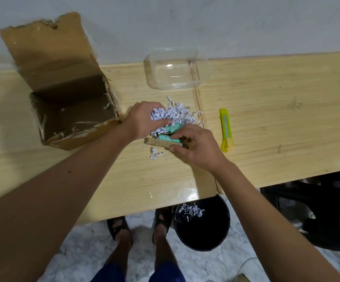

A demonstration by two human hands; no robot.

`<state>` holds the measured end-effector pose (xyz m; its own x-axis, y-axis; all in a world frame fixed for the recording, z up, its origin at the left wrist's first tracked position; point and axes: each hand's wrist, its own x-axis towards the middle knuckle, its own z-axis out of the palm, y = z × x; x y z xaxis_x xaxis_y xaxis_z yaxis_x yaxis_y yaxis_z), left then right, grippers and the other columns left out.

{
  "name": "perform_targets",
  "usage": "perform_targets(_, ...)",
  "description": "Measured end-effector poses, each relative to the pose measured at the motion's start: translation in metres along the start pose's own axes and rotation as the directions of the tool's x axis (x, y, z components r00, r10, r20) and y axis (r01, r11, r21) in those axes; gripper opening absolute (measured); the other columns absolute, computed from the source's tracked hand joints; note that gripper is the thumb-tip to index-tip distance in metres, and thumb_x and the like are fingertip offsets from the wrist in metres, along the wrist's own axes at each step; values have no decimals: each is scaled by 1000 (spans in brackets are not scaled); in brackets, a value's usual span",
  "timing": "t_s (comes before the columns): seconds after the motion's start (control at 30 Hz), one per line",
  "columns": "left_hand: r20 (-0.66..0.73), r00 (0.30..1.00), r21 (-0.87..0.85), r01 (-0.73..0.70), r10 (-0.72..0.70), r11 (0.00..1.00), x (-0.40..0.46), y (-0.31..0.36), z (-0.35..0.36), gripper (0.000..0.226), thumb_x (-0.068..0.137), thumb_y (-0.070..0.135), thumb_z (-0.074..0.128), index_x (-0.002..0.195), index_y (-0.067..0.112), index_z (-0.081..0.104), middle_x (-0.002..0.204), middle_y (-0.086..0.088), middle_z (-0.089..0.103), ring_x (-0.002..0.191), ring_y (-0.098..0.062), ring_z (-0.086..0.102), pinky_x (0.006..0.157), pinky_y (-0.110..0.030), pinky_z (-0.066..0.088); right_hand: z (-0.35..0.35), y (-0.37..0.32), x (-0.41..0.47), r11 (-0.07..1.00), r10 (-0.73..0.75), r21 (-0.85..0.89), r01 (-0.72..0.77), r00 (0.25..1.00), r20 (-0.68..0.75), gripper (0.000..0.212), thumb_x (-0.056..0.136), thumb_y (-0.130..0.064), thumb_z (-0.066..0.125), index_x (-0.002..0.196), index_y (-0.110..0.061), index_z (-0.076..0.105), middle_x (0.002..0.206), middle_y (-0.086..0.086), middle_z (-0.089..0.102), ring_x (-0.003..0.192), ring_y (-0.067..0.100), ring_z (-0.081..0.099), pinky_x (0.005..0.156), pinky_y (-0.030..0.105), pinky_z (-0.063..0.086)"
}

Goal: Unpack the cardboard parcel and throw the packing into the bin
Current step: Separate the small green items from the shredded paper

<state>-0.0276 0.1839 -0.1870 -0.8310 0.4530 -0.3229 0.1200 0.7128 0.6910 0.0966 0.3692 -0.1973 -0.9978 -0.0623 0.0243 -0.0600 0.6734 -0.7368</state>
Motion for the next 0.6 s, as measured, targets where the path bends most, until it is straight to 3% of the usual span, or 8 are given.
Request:
perform_targets(0.43, 22, 999, 30, -40, 39, 999, -5, -2, -3, 60, 84, 48, 79, 133, 15, 66, 138, -9, 66, 128, -29, 59, 110, -39, 43, -4, -10, -1, 947, -28, -316, 61, 994, 107, 48, 80, -41, 82, 118, -13, 75, 104, 3, 72, 94, 23, 68, 79, 38, 59)
perform_targets(0.6, 21, 998, 22, -51, 51, 998, -6, -4, -3, 58, 84, 46, 80, 131, 14, 68, 135, -9, 67, 126, -28, 60, 104, -34, 44, -14, -13, -11, 981, -18, -192, 34, 996, 84, 46, 76, -39, 81, 113, -12, 76, 103, 1, 74, 92, 18, 68, 79, 33, 58)
